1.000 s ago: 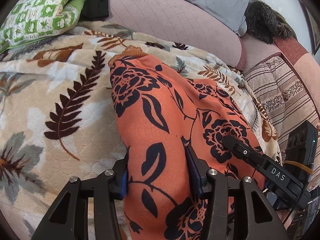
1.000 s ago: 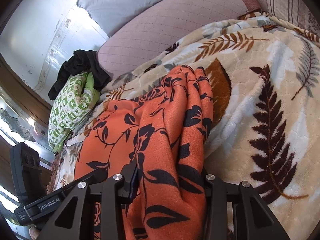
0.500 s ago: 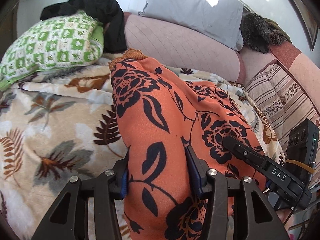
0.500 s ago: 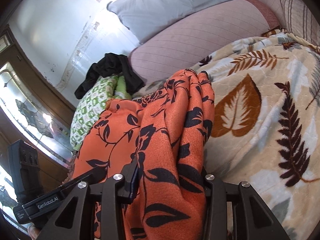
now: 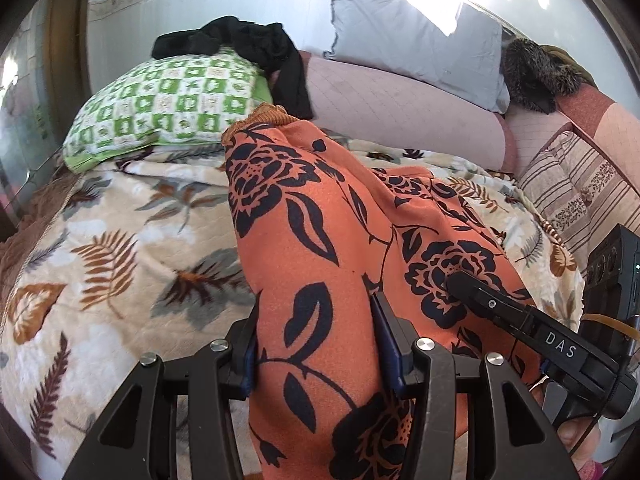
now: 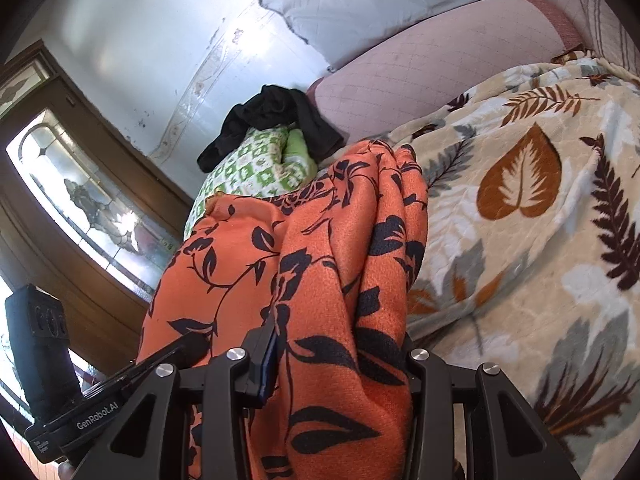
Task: Fold small clothes
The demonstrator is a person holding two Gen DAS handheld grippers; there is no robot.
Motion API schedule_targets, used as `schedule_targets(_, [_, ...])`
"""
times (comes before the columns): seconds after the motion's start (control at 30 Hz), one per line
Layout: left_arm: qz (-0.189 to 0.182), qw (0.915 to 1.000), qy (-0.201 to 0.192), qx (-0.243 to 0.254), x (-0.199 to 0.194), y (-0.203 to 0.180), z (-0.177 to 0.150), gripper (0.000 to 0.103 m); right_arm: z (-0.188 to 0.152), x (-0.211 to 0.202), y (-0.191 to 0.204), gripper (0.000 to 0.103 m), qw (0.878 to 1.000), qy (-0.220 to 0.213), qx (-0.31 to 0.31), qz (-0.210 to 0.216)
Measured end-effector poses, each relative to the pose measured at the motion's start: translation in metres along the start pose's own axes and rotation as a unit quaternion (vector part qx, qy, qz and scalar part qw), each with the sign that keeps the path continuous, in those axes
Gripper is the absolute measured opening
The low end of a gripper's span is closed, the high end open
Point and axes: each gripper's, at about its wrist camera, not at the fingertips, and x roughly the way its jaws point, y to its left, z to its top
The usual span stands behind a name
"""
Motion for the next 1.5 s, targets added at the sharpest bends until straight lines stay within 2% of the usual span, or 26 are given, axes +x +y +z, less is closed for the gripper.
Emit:
schedule_targets(0.13, [0.01,0.9999,0.001,-0.008,-0.008,0.012,-0.012,0.05,-0.017,0.002,0.012,0.042,1.0,0.009,-0.007,0.005])
schedule_targets(0.47, [0.01,0.9996,0.024,-0.01,-0.007,0.017,-0.036,0.05,-0.051,-0.002,0.01,0.042,0.999,0.029,0.014,-0.01])
schedule_targets(0.97, [0.02,0.9983,0.053,-0.011,0.0,0.021,-0.066,0.05,-0.075,-0.003,0.002,0.043,0.998,0.058,0.03,-0.027])
schedule_targets(1.23, [0.033,0.9958,0.084,-0.015,0.023,0.031,-0.081,0.051,-0.089,0.007,-0.005,0.042,0.996,0.071,0.028,-0.045])
schedule_targets(1.4, [0.042,0.995,0.09,-0.009,0.03,0.033,-0.087,0.055,-0.094,0.013,-0.006,0.043,0.995,0.076,0.012,-0.063])
schedule_targets(1.5, [0.055,0.9946,0.088,0.001,0.031,0.033,-0.09,0.062,-0.096,0.016,-0.008,0.044,0.994,0.08,0.008,-0.071])
